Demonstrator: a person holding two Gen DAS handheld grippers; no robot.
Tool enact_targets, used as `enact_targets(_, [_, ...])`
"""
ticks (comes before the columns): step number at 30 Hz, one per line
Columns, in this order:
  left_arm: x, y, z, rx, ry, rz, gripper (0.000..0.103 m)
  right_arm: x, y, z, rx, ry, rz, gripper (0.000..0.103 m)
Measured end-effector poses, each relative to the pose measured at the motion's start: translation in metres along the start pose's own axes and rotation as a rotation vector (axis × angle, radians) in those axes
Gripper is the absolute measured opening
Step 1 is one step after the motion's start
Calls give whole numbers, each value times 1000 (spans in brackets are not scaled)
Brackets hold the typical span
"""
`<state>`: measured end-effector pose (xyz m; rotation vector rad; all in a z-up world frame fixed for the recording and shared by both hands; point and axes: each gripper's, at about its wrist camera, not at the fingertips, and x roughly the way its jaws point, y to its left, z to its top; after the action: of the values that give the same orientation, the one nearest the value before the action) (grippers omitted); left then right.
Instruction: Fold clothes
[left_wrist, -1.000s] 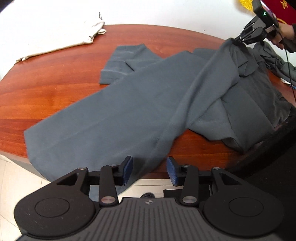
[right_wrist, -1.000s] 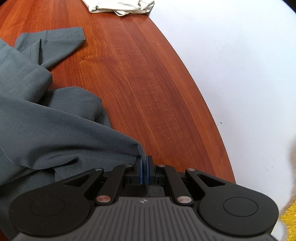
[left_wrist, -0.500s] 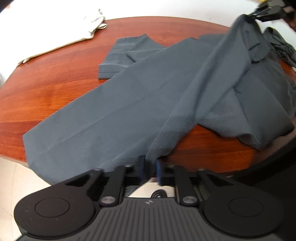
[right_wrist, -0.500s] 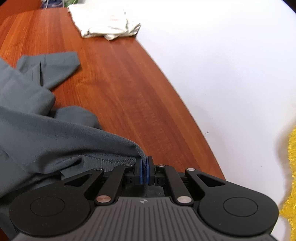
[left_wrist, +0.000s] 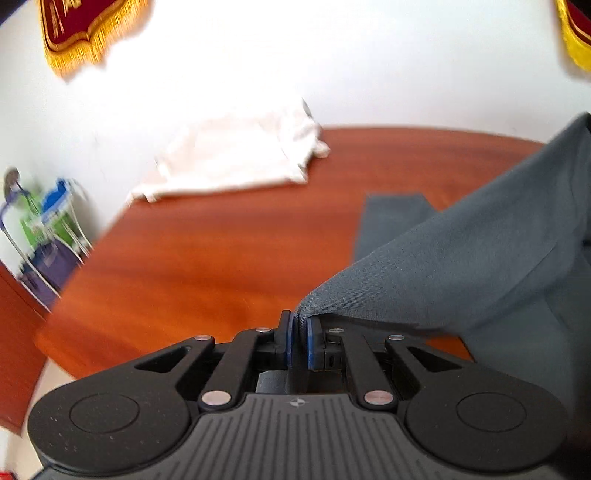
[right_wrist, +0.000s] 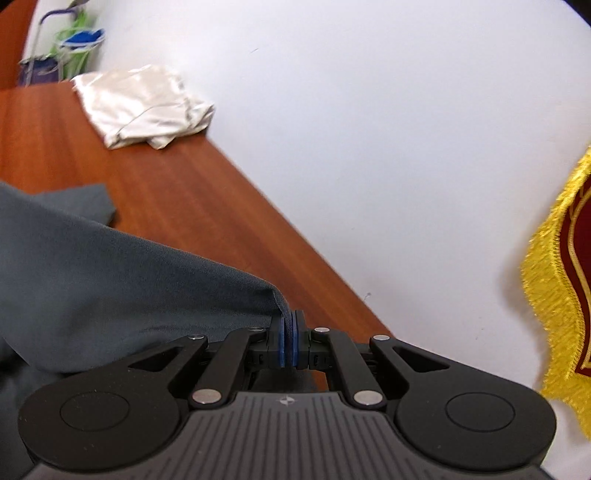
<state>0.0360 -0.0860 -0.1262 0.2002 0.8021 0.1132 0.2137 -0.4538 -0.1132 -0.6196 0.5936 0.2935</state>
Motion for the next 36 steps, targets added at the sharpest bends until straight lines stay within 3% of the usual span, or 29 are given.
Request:
enact_targets(8, [44, 19, 72, 75, -85, 24, 7, 34, 0, 24, 77, 3, -112, 4])
enact_targets(15, [109, 16, 141, 144, -121, 19, 7, 76, -9, 38, 102, 38, -179, 4])
enact_targets(23, [200, 5, 204, 187, -95, 20, 7, 153, -16, 55, 90, 89, -204, 4])
enact_targets(29, [266, 1, 230, 183, -6, 33, 9, 199, -5, 58, 63, 123, -180, 5])
enact_targets(32, [289, 2, 235, 168, 40, 28, 16, 222, 4, 56, 61, 149, -135, 8])
enact_targets(36, [304, 13, 237, 117, 76, 18, 41, 220, 6, 51, 120, 151, -109, 24])
